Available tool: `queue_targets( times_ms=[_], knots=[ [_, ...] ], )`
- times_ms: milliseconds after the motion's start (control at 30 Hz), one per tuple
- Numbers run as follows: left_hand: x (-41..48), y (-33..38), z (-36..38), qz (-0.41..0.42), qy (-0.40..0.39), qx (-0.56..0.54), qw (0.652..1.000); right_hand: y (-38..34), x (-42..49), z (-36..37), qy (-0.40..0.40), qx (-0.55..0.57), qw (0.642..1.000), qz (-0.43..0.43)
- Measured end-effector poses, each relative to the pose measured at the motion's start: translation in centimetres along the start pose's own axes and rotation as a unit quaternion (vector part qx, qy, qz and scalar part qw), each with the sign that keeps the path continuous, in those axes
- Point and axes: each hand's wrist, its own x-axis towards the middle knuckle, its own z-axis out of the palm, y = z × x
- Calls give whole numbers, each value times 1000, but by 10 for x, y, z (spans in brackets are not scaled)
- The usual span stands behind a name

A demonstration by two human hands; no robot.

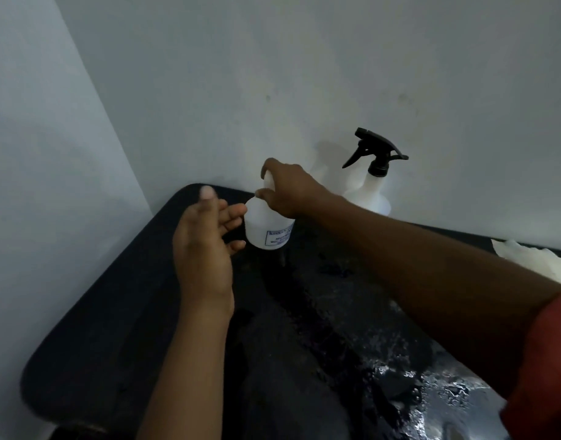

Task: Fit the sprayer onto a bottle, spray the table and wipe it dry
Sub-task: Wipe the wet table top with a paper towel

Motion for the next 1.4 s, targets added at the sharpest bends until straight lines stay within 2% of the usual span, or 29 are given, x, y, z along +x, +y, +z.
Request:
queue_targets(
  times_ms=[67, 133, 267, 333, 467, 733, 933, 1067, 1233, 1400],
  knots=[
    [-1, -7, 3, -3, -2, 123, 992, 0, -10, -11, 2, 36, 999, 6],
    [-2, -14, 5, -31, -36, 239, 970, -1, -20, -24, 11, 78, 997, 11],
    [-10, -21, 7, -45, -141, 335, 931, -1, -43, -47, 14, 125, 992, 21],
    [-15, -22, 11, -3, -161, 304, 939, -1, -55, -58, 20, 161, 986, 24],
    [-27, -19, 26, 61, -152, 272, 948, 2, -78, -73, 57, 218, 974, 31],
    [-55, -28, 77, 108, -178, 257, 944, 55, -140, -83, 115, 240, 963, 52],
    [-80, -36, 129, 96, -217, 197, 951, 99, -188, -117, 166, 233, 957, 53],
    [-98, -41, 155, 94, -236, 183, 950, 153, -230, -134, 194, 162, 962, 99],
    [-94, -63, 167, 89, -256, 185, 945, 243, -276, -138, 216, 31, 951, 218],
    [-77, -78, 165, 75, -245, 163, 953, 299, -284, -112, 123, -93, 951, 269]
  ],
)
